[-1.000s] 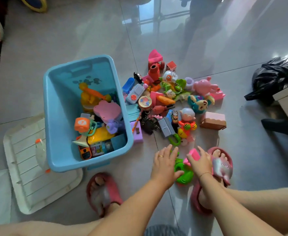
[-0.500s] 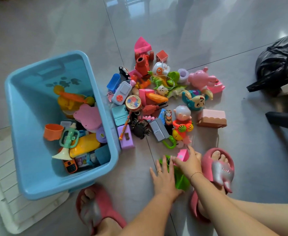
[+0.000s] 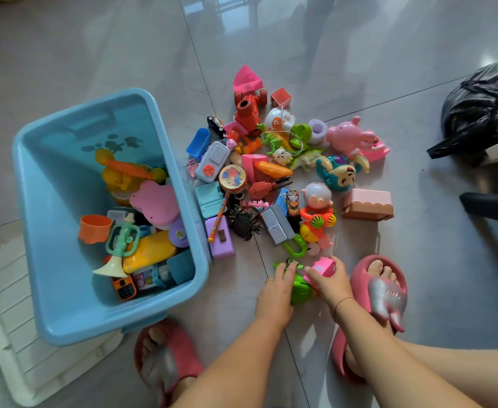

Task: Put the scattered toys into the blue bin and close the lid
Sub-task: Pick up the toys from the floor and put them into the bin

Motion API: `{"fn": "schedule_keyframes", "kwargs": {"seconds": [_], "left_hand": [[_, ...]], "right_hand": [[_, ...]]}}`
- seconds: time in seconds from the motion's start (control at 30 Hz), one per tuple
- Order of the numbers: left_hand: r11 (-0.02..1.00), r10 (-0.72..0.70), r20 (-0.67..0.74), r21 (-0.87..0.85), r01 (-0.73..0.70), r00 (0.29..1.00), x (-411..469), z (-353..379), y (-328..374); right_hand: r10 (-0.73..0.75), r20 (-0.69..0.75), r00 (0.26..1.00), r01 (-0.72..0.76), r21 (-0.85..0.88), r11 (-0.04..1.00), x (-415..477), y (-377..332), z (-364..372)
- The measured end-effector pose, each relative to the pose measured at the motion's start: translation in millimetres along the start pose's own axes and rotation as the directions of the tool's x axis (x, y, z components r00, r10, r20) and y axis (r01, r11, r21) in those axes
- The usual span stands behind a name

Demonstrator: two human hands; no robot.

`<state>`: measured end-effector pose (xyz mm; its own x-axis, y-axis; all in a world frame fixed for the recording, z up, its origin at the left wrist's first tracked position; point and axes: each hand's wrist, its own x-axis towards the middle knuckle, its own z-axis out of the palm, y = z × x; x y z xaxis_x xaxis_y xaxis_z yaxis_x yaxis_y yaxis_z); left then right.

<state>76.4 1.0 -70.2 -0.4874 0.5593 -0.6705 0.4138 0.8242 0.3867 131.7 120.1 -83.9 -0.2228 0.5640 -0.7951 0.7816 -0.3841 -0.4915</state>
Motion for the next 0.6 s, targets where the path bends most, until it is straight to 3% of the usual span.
{"fn": "schedule_keyframes", "kwargs": {"seconds": [0.17, 0.33, 0.47, 0.6], "left_hand": [[0.972, 0.037, -0.098, -0.228, -0.058, 0.994, -8.1, -9.9, -11.2], [0.898, 0.061, -0.333, -0.393, -0.197, 0.941, -36.0, -51.5, 4.1], [0.804, 0.037, -0.623, -0.447, -0.394, 0.782, -73.0, -102.7, 19.4], [0.783, -0.147, -0.828, -0.432, -0.447, 0.541, -114.9, -149.7, -1.3]], "right_hand": [[-0.012, 0.088, 0.996, -0.013, 0.273, 0.962, -14.4, -11.9, 4.0], [-0.185, 0.087, 0.979, 0.136, 0.399, 0.907, -39.8, -53.9, 4.1], [-0.395, 0.002, 0.919, 0.348, 0.472, 0.810, -81.0, -118.8, 8.8], [-0.602, 0.090, 0.794, 0.503, 0.460, 0.732, -135.6, -165.7, 37.3]]}}
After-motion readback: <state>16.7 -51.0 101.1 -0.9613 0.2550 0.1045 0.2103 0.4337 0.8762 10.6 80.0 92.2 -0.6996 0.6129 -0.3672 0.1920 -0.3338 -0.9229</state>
